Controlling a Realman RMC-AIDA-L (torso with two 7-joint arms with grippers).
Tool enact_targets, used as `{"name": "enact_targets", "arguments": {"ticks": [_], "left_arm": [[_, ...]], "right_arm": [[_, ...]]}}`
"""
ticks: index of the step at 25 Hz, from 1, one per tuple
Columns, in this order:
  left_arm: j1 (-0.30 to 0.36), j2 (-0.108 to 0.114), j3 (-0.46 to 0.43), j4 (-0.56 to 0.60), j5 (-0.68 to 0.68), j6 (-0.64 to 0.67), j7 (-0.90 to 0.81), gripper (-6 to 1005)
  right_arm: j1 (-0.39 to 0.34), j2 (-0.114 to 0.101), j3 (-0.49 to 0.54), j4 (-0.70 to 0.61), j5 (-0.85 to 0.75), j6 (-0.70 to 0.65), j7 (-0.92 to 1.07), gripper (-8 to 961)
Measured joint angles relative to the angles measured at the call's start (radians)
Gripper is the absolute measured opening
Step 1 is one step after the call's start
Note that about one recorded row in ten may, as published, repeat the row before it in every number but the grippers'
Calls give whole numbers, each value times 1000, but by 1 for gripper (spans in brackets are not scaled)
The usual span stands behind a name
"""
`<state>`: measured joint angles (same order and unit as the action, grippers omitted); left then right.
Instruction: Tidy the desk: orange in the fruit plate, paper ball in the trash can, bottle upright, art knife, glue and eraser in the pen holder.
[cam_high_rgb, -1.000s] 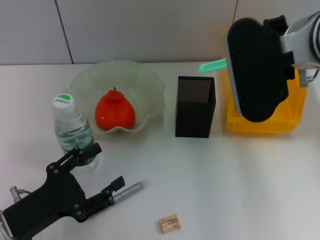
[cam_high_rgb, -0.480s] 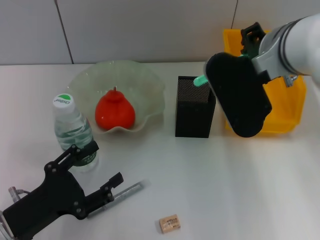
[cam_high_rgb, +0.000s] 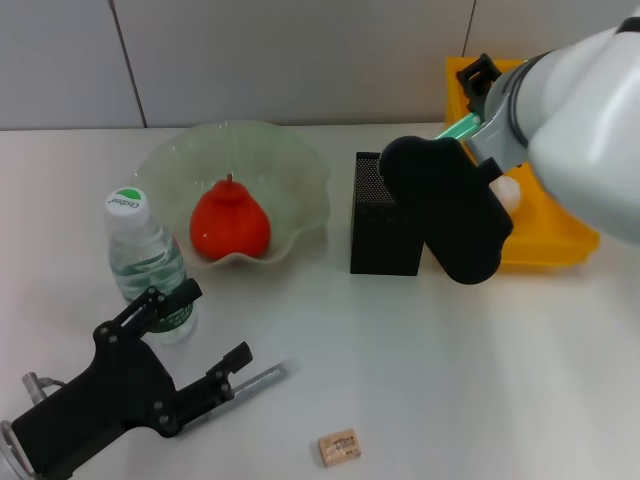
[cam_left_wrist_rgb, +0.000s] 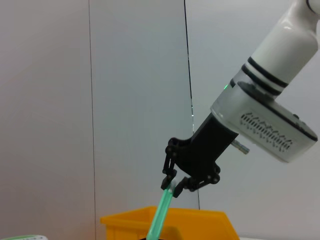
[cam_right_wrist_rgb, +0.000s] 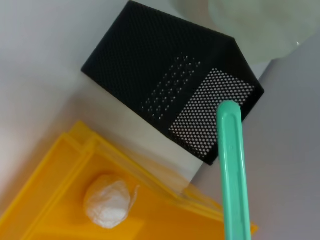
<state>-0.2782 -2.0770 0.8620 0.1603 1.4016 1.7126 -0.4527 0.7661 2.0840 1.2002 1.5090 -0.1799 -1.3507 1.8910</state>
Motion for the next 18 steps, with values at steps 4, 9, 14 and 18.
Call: {"name": "enact_targets", "arguments": {"ticks": [4,9,14,18], "left_arm": [[-1,0,0,-3,-3,1,4,827],[-3,0,0,-4,-8,1,5,826],[-7,0,0,-4,-12,1,5,826],[-9,-2,0,-6,-12,1,5,826]], "right_arm": [[32,2,-26,-62,-16,18,5,206],[59,3,-48,-113,-26,47,10,213],[82,5,-65,-143,-19,59,14,220],[92,7,-80,-152,-12,62,19,225]]}}
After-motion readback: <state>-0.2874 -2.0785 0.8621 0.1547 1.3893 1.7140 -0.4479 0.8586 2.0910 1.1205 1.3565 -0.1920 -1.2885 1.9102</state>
